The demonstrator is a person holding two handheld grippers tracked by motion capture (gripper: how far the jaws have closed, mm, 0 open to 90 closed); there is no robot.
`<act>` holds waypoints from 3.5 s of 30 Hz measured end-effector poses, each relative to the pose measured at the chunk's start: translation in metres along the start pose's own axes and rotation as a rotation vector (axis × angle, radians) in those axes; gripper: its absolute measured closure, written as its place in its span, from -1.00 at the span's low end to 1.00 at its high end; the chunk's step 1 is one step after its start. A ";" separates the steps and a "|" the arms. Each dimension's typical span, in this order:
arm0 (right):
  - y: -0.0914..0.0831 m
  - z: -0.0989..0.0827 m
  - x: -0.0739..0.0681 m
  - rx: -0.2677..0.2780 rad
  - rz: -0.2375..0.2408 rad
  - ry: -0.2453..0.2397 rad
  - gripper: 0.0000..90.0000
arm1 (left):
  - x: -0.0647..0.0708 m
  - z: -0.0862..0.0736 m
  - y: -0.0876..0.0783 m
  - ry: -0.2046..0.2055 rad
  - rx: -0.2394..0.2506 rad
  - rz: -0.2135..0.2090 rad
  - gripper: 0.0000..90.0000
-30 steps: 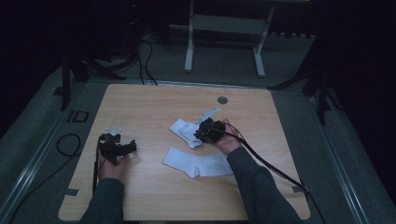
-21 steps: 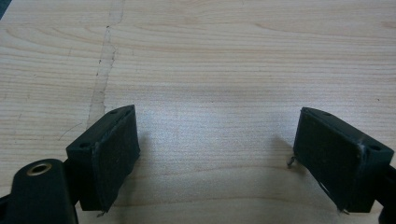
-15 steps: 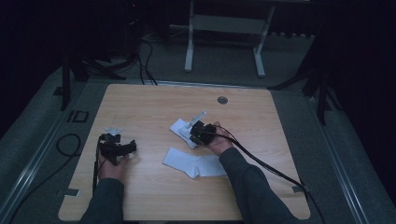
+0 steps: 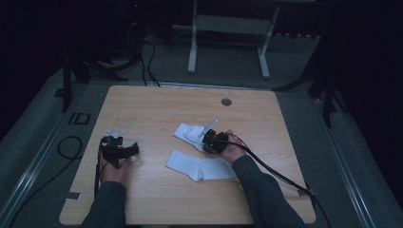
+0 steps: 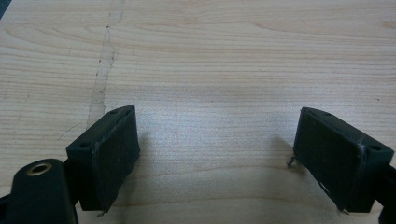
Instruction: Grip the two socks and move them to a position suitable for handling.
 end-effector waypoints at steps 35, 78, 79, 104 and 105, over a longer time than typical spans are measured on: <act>0.005 0.068 0.016 0.108 -0.006 0.052 0.32 | 0.000 0.000 0.000 -0.001 0.000 0.000 -0.68; 0.011 0.074 0.019 0.056 0.032 0.062 0.92 | 0.001 0.000 0.000 -0.001 0.000 -0.001 -0.68; 0.008 0.074 0.018 0.056 0.027 0.055 0.93 | 0.001 0.000 0.000 -0.001 0.000 -0.001 -0.68; -0.050 -0.010 0.037 0.074 -0.061 0.112 0.90 | 0.001 0.000 0.000 -0.002 -0.001 -0.001 -0.68; -0.052 -0.016 0.038 0.068 -0.068 0.113 0.90 | 0.001 0.000 0.000 -0.002 -0.001 -0.001 -0.68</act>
Point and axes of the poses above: each handheld gripper's, and its own axes: y roughly forward along the jaws, z roughly out of its top, x roughly to its right, the point moved 2 cm from there along y, roughly forward along the jaws, and after that the axes turned 1 degree about -z, right-handed, at the moved point
